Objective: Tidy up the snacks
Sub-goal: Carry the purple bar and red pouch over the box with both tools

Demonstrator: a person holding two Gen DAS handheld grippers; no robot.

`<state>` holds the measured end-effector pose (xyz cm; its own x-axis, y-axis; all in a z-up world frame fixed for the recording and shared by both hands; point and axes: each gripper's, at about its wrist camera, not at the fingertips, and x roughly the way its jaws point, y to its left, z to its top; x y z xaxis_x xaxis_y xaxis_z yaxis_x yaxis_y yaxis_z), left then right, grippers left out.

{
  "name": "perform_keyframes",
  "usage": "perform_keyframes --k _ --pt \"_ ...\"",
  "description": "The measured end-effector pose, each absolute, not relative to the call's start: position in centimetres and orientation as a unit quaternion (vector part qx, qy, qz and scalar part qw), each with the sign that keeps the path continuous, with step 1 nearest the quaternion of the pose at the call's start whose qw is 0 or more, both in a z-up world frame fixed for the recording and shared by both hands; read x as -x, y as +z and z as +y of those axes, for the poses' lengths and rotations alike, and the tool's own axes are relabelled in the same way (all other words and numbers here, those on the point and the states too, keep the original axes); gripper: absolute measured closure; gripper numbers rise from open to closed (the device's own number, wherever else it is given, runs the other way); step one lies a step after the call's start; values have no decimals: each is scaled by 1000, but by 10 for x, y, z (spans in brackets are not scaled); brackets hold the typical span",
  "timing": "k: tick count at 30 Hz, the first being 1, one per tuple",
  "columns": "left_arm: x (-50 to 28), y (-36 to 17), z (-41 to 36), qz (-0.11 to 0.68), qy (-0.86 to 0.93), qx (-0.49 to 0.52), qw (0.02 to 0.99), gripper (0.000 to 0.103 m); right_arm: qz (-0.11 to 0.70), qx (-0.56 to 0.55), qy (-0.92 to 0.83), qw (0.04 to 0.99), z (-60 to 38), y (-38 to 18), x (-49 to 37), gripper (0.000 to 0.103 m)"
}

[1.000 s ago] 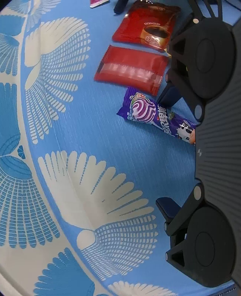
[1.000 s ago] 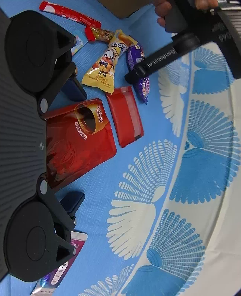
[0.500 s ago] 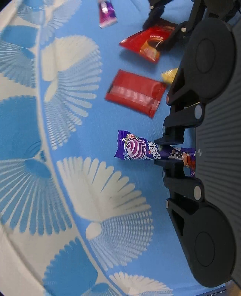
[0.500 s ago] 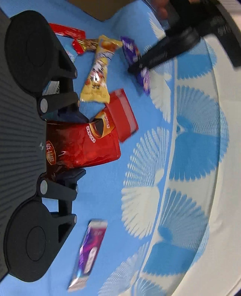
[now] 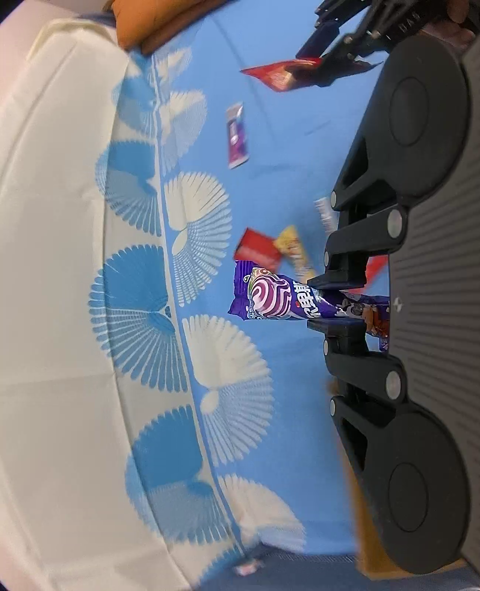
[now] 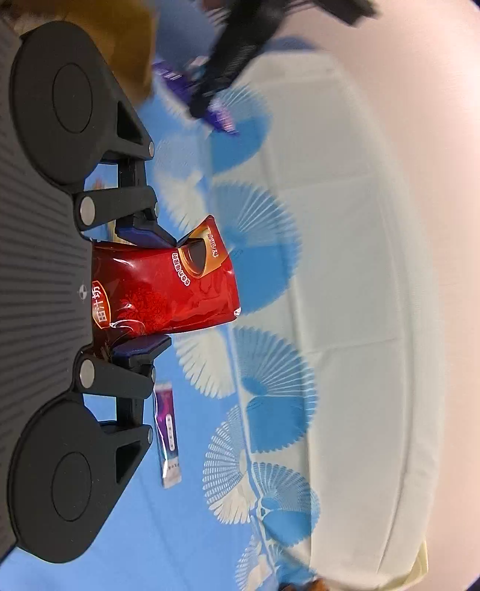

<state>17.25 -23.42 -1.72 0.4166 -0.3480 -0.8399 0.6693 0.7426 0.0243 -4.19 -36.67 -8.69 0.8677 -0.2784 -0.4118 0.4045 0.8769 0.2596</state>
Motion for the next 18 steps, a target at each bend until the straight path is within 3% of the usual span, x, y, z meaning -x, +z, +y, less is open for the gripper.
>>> perform_keyframes --k 7,18 --pt "-78 17 -119 458 -274 -171 828 87 170 -188 -139 957 -267 -48 123 51" --pt "32 -6 25 490 -213 -150 832 87 257 -182 0 949 -128 -26 169 51"
